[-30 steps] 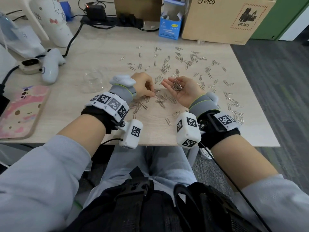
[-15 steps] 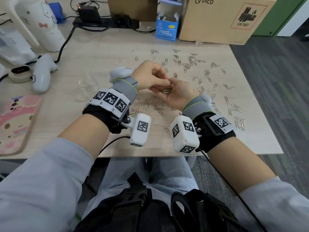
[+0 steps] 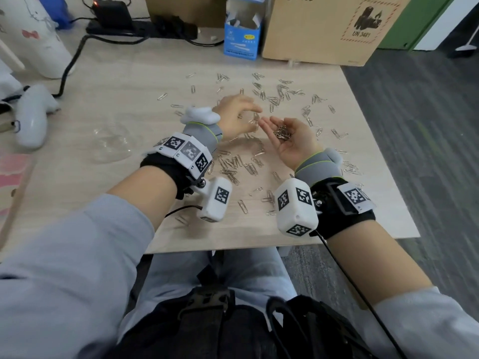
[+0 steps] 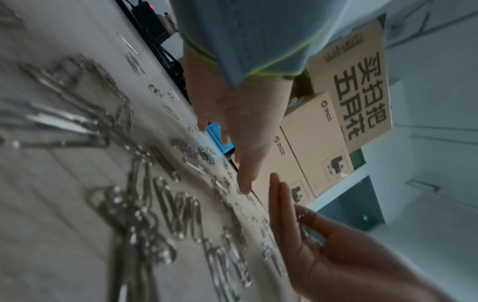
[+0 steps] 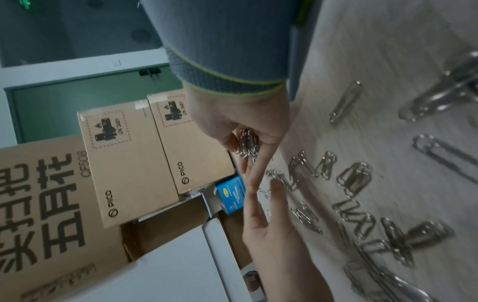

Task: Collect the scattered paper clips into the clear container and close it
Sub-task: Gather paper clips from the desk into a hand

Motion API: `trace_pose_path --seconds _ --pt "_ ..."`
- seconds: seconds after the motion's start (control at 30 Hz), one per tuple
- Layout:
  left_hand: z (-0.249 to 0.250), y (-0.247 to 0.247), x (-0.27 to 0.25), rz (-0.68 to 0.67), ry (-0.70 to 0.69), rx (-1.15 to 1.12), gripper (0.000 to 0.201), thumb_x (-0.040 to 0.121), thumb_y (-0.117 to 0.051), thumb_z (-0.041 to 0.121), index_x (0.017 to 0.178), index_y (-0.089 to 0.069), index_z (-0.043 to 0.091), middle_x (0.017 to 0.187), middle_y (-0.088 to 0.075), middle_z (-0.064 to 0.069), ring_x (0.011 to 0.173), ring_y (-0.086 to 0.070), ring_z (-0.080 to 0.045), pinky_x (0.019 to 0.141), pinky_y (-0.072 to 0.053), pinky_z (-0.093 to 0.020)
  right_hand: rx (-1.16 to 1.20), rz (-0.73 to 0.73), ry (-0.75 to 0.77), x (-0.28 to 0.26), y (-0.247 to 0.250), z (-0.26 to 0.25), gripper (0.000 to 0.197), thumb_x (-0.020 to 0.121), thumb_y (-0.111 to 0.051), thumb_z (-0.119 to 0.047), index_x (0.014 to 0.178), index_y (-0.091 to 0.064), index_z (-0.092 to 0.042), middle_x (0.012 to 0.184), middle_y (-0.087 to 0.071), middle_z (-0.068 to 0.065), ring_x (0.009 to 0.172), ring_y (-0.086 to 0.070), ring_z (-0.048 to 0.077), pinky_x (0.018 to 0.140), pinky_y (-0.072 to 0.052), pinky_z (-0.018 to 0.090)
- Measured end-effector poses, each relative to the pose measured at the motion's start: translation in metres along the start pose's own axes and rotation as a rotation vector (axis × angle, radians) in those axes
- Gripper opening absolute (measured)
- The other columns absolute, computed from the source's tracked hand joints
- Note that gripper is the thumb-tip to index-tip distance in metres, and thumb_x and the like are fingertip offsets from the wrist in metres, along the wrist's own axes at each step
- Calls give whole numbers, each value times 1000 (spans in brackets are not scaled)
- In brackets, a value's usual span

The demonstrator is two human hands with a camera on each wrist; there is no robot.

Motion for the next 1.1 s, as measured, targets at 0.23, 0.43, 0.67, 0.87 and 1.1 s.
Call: trace_pose_path --seconds 0.23,0.43,0.67,0.87,1.1 --pt "7 -20 -11 -133 -70 157 29 80 -67 29 108 -66 22 124 -55 -5 118 -49 -25 96 -39 -35 0 10 -8 -4 7 -3 26 98 -35 -6 87 -53 9 87 -59 28 109 -59 38 61 -58 36" --pt "-5 1 -38 -106 -101 167 13 77 -69 17 89 -73 15 99 -62 -12 84 -51 -19 78 -40 -29 -7 -22 -35 -3 -2 11 25 97 -34 -3 88 -53 10 83 -62 27 79 -62 37 57 -60 36" --pt "-9 10 -64 -125 4 244 48 61 -75 54 101 -65 29 103 -49 0 108 -44 -25 92 -40 -39 -22 -70 -87 -9 -15 31 25 97 -34 -3 88 -53 11 91 -58 28 107 -58 40 60 -59 37" --pt "-16 -7 -84 -191 70 296 72 52 -82 51 114 -51 28 119 -37 0 115 -31 -22 85 -29 -33 -31 -93 -92 -17 -13 36 24 96 -36 -2 87 -54 11 76 -66 27 99 -62 40 65 -59 36" --pt "-12 -6 -73 -89 54 188 29 78 -70 26 100 -63 8 110 -55 -13 97 -54 -27 73 -33 -27 -31 -90 -77 -21 -10 35 24 95 -37 -2 87 -55 12 72 -67 27 83 -64 38 58 -60 35"
Point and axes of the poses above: each hand's wrist, its own x-axis towards the middle knuckle, its own y-axis out of the back of the hand, z = x × y, the point moved 8 cm from there along x, towards the middle knuckle
